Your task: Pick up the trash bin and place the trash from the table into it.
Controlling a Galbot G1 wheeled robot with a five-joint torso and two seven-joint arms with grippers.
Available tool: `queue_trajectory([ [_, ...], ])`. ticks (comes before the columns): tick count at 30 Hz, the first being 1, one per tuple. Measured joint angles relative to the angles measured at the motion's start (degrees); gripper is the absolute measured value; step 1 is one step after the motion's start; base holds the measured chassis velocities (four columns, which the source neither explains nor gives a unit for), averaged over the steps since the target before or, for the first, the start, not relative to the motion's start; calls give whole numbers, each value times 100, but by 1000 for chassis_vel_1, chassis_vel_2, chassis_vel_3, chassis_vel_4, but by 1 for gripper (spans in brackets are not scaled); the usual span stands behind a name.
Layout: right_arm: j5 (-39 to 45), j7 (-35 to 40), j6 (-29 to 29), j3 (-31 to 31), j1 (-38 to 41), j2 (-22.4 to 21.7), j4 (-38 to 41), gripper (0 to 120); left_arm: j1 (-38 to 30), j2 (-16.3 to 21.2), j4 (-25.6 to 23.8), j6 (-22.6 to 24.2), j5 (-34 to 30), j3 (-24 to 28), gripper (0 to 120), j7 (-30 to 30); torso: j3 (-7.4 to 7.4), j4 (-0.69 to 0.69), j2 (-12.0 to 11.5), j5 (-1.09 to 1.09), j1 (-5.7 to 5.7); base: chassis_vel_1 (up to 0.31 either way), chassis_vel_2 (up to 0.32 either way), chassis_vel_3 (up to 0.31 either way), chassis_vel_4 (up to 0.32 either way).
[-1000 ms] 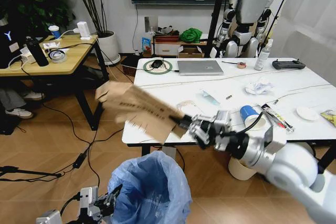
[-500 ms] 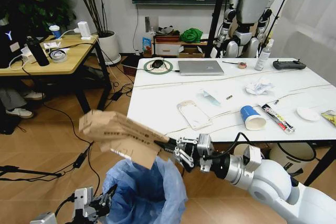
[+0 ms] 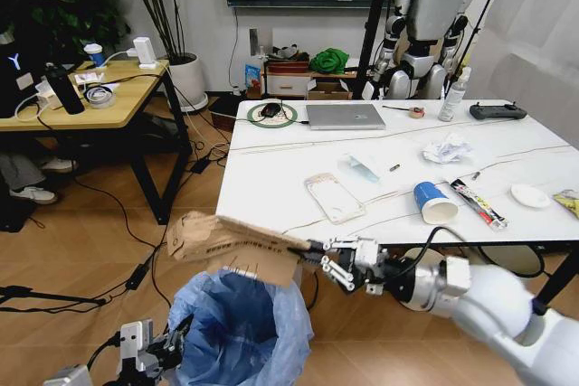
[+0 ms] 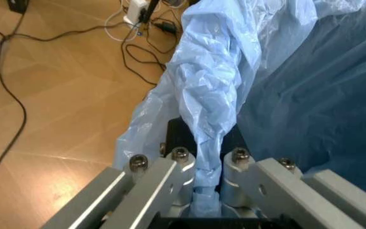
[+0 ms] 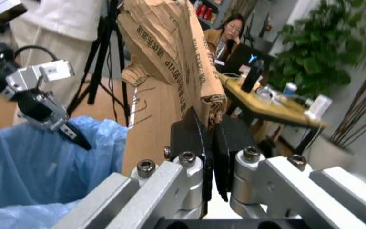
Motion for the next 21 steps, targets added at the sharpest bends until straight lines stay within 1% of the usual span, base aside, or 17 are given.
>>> queue_trajectory([
  [4, -197, -139, 70, 183, 60, -121, 125, 0, 47, 13, 1, 15, -14, 10, 0, 23, 0, 0, 0, 1, 0, 0, 0, 0, 0],
  [8, -318, -268, 165, 273, 133, -105, 93, 0, 53, 22, 2, 18, -33, 0, 0, 35, 0, 1, 0, 1, 0, 0, 0, 0, 0],
  [14, -398, -359, 372, 509, 20, -21, -186, 0, 14, 16, 4, 23, -8, -1, 0, 54, 0, 0, 0, 3, 0, 0, 0, 0, 0],
  [20, -1284, -665, 460, 968, 123, -122, -264, 0, -39, 23, 8, 27, 34, 11, 0, 65, 0, 0, 0, 1, 0, 0, 0, 0, 0],
  [21, -1284, -665, 460, 968, 123, -122, -264, 0, -39, 23, 8, 27, 34, 11, 0, 65, 0, 0, 0, 1, 0, 0, 0, 0, 0],
])
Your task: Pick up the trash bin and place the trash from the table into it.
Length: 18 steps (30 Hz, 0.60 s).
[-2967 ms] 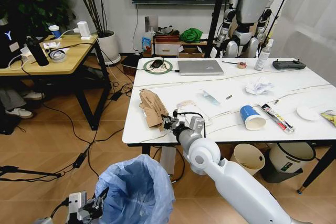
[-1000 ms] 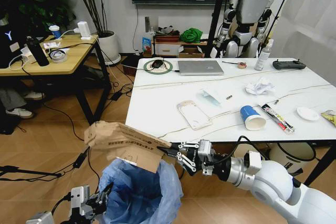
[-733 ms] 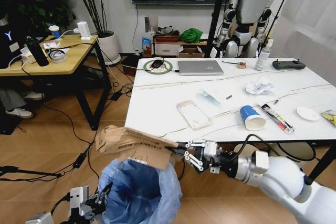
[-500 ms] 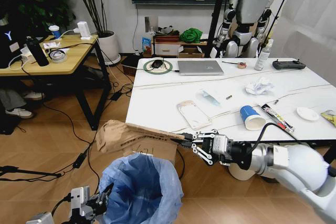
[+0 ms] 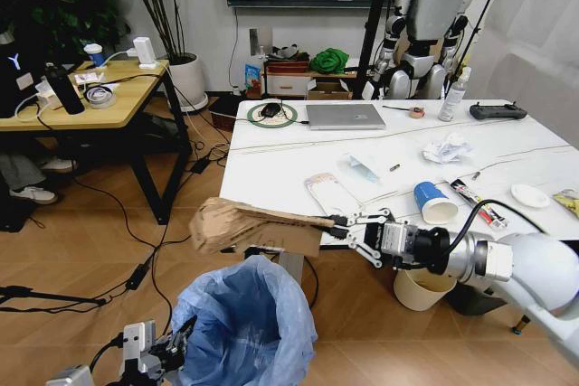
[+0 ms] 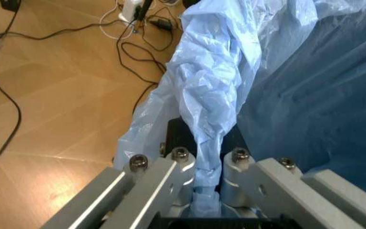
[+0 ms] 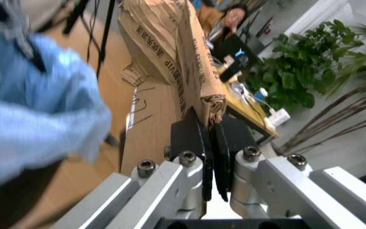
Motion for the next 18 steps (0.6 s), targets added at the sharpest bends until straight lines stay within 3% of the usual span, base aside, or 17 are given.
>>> queue_trajectory([
  [9, -1215, -438, 529, 190, -131, -2, 176, 0, -102, 35, 25, 67, -248, 68, 0, -156, 0, -1, 0, 1, 0, 0, 0, 0, 0],
  [18, -896, -261, 762, -72, -70, -84, 321, 0, -184, -6, 12, 161, -258, 113, 0, -231, 0, 0, 0, 1, 0, 0, 0, 0, 0],
])
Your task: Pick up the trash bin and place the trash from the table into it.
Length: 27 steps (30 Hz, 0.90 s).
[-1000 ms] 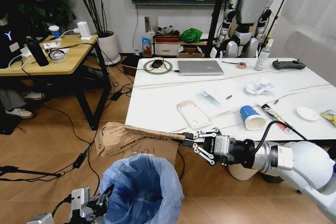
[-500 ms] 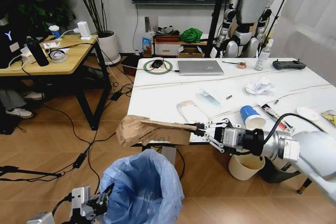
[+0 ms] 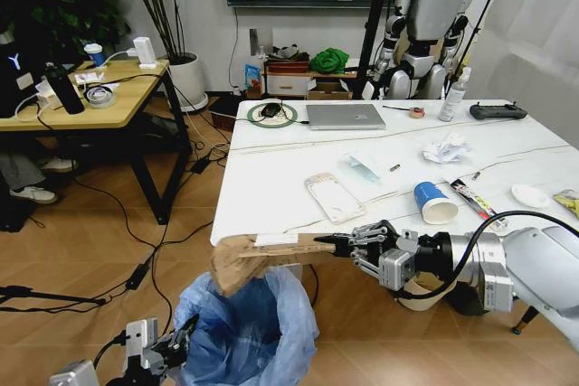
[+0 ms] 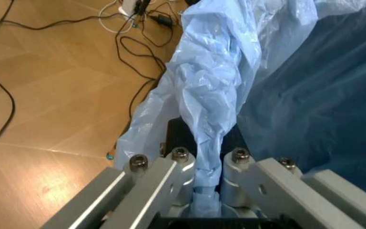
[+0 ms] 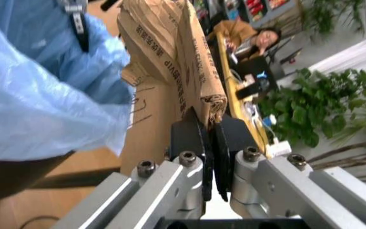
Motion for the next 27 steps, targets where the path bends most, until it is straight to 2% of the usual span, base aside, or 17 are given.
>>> queue_trajectory([
  [5, 266, 100, -14, 13, -8, -125, 107, 0, -33, -26, -1, 22, 18, 37, 0, -25, 0, 0, 0, -2, 0, 0, 0, 0, 0],
  [12, -46, -71, 111, -4, -99, -90, 55, 0, -37, -78, -5, 45, 30, 39, 0, -55, 0, 0, 0, 2, 0, 0, 0, 0, 0],
  [16, -32, -173, 115, 168, -54, -213, 81, 0, -97, -53, -6, 107, 32, 34, 0, -107, 0, 0, 0, -1, 0, 0, 0, 0, 0],
  [22, 70, -341, 171, 536, -170, -336, -10, 0, -389, 142, -8, 219, -174, 122, 0, -191, 0, 0, 0, -1, 0, 0, 0, 0, 0],
  [27, 93, -407, 244, 737, -283, -340, -126, 0, -799, 597, 104, 223, -555, 238, 0, -213, 0, -1, 0, -1, 0, 0, 0, 0, 0],
])
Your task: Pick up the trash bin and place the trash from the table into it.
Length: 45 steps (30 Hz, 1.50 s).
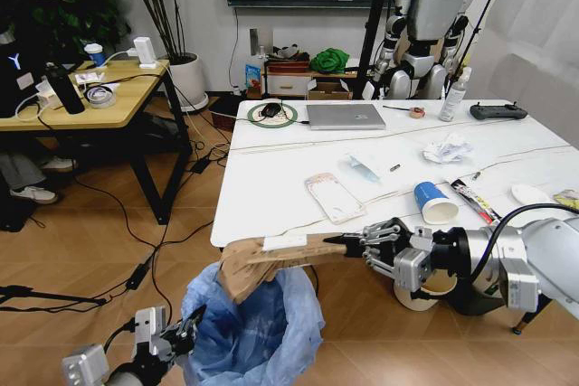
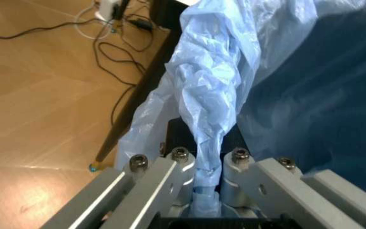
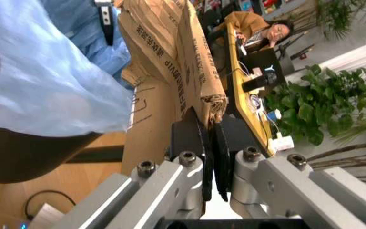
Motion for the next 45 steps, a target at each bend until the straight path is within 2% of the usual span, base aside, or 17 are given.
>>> queue_trajectory([
  [6, -308, -67, 235, 111, -252, -29, 20, 0, -330, 303, 154, 1, -311, 169, 0, -36, 0, 0, 0, 1, 1, 0, 0, 0, 0],
  [19, -403, 105, 290, 102, -378, -30, 231, 0, -301, 214, 90, 6, -240, 239, 0, -28, 0, 1, 0, 0, 0, 0, 0, 0, 0],
  [23, -389, 105, 334, 116, -419, -18, 267, 13, -273, 141, 53, 10, -178, 239, 0, -27, 0, 0, 0, 1, 0, 0, 0, 0, 0],
  [24, -389, 105, 334, 116, -419, -18, 267, 13, -273, 141, 53, 10, -178, 239, 0, -27, 0, 0, 0, 1, 0, 0, 0, 0, 0],
  [30, -355, 100, 358, 116, -439, -6, 284, 37, -269, 72, -8, 24, -171, 215, 0, -35, 0, 0, 0, 1, 0, 0, 0, 0, 0],
  [31, -355, 100, 358, 116, -439, -6, 284, 37, -269, 72, -8, 24, -171, 215, 0, -35, 0, 0, 0, 1, 0, 0, 0, 0, 0],
  [35, -341, 100, 360, 116, -437, -3, 285, 52, -284, 45, -8, 37, -158, 217, 0, -38, 0, 1, 0, 0, 0, 0, 0, 0, 0],
  [41, -303, 103, 352, 118, -424, -14, 277, 57, -314, 57, 19, 44, -158, 226, 0, -40, 0, 0, 0, 0, 0, 0, 0, 0, 0],
  [45, -279, 105, 328, 132, -416, -12, 238, 65, -329, 81, 26, 59, -171, 227, 0, -41, 0, 0, 0, 0, 0, 0, 0, 0, 0],
])
